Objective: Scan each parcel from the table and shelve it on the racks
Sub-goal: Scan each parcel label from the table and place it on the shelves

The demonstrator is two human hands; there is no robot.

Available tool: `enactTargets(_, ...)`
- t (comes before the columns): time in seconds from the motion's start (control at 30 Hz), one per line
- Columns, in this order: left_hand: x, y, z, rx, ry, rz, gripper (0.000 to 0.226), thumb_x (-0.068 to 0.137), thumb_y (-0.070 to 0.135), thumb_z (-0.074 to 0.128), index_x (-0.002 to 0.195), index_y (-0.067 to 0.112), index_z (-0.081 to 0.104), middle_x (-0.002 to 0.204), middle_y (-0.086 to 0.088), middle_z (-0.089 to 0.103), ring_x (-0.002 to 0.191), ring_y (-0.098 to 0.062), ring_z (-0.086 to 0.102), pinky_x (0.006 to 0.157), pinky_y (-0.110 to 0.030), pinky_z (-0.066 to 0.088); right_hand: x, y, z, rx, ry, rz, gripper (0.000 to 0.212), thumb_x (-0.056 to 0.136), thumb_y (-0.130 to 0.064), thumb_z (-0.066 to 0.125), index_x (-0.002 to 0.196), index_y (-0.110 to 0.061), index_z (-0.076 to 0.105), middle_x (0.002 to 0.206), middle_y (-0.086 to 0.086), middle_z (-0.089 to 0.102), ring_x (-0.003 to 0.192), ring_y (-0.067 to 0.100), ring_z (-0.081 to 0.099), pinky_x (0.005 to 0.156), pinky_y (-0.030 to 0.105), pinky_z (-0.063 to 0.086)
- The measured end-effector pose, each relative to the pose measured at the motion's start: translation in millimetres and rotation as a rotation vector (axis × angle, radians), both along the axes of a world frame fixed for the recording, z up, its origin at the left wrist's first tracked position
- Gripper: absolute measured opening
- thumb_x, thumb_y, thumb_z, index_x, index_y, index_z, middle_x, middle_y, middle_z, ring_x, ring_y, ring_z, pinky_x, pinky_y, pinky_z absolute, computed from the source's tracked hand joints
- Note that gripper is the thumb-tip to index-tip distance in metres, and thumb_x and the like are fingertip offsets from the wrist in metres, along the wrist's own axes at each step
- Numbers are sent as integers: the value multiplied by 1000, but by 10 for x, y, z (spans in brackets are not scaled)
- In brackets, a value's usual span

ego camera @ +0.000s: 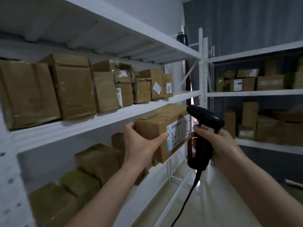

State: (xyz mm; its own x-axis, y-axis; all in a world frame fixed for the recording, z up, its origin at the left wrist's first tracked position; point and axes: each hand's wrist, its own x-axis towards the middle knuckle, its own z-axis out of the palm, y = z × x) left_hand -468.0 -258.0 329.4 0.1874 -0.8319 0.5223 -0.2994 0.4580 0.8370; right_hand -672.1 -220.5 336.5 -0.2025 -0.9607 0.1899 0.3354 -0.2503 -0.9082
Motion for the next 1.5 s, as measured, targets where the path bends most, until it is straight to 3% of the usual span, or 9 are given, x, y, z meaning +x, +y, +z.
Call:
enactTargets(0.27,-692,-1010,538,-42,1,-64,100,55,48,90,132,22,32,129,4,43,117,-14,47,99,-36,48,-419,-805,464,-119,-6,-41,20,79,-12,72,98,-9,66,69,2,73,60,14,69,59,27,56)
enactTargets(0.47,-1262,-1649,836,-110,38,-38,97,59,45,89,133,21,31,126,7,40,115,-11,43,89,-23,39,-678,-1462,705,-179,-97,-169,18,86,-9,69,103,-6,64,89,11,70,78,22,68,73,33,57)
enactTargets(0.6,-1635,-2012,894,-228,13,-57,108,66,41,86,145,45,12,146,9,31,124,-8,35,93,-23,27,-902,-1960,768,-223,-115,-201,12,87,-9,67,98,-12,64,97,12,71,90,25,69,80,37,56)
enactTargets(0.67,-1854,-2202,916,-258,-11,-54,105,67,42,85,143,53,14,133,12,32,107,2,36,82,-10,30,-1040,-2241,787,-227,-120,-203,11,87,-9,68,95,-14,64,97,12,71,91,26,69,81,40,56)
enactTargets(0.8,-2325,-2708,999,-256,-2,84,81,64,47,84,128,50,34,119,6,29,101,-8,36,62,-4,29,-1348,-2855,859,-246,-111,-175,9,84,-10,71,89,-17,66,86,7,72,82,21,71,73,38,56)
enactTargets(0.93,-2710,-3182,1075,-261,-4,228,81,61,52,83,127,43,37,114,3,27,106,-15,38,73,-16,39,-1633,-3456,979,-255,-107,-108,16,84,-8,71,100,-10,68,85,8,72,81,21,71,68,36,55)
enactTargets(1.2,-2867,-3857,1100,-347,-204,465,83,72,37,82,139,35,32,124,-2,26,103,-6,22,63,-5,24,-1845,-4405,1148,-234,-101,129,24,87,-12,69,110,-10,65,101,13,73,91,28,71,74,45,59)
enactTargets(1.33,-2744,-4007,1074,-334,-383,647,78,77,29,79,139,34,33,127,-6,29,109,-16,32,83,-25,46,-1771,-4729,1134,-201,-142,271,16,89,-8,66,105,-8,64,83,7,76,75,22,74,53,35,57)
enactTargets(1.5,-2568,-4130,1021,-310,-595,871,75,75,34,79,137,31,37,124,-10,33,111,-24,39,82,-35,49,-1570,-5025,1094,-130,-177,338,22,89,-7,66,110,-5,63,92,11,74,81,25,73,63,38,59)
